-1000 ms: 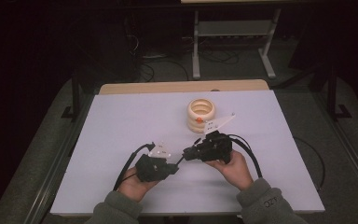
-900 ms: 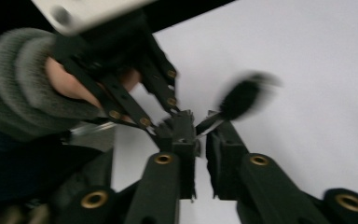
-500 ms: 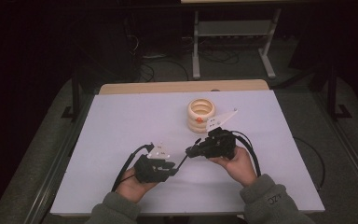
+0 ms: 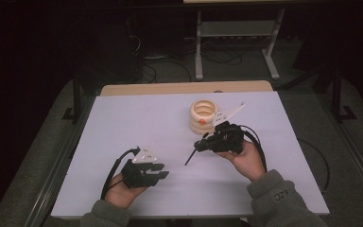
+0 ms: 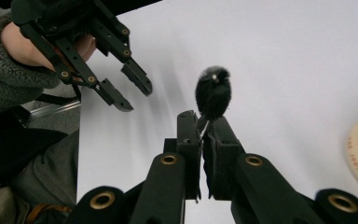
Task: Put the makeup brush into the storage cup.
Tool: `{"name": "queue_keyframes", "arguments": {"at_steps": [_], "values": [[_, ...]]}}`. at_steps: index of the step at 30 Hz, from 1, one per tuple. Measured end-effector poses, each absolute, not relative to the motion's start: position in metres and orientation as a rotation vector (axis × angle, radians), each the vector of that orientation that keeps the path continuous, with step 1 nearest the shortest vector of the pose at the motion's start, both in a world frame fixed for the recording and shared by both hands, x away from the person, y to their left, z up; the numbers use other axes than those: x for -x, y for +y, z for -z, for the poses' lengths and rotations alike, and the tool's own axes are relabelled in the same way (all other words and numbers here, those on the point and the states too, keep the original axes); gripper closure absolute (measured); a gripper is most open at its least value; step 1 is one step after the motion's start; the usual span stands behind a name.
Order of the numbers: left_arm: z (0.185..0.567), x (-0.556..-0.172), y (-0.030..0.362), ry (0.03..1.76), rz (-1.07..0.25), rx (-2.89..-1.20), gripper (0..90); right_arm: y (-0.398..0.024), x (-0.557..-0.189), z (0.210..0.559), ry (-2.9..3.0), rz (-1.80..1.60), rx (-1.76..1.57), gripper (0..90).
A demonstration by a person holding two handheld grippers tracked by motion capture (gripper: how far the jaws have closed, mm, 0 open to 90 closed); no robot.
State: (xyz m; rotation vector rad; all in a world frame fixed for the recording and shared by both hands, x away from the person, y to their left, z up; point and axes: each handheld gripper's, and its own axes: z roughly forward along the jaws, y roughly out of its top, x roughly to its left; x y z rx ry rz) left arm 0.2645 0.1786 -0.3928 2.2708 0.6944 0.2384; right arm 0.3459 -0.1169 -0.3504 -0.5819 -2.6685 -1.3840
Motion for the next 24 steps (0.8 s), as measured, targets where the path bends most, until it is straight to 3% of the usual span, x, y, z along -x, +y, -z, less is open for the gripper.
{"name": "queue_keyframes", "arguments": {"at_steps": [24], "values": [[0.394,-0.256,0.215,0.780,-0.279,-2.215,60.4,-0.132,-0.372,0.319,-2.712,1.410,0.664,84.4]]}}
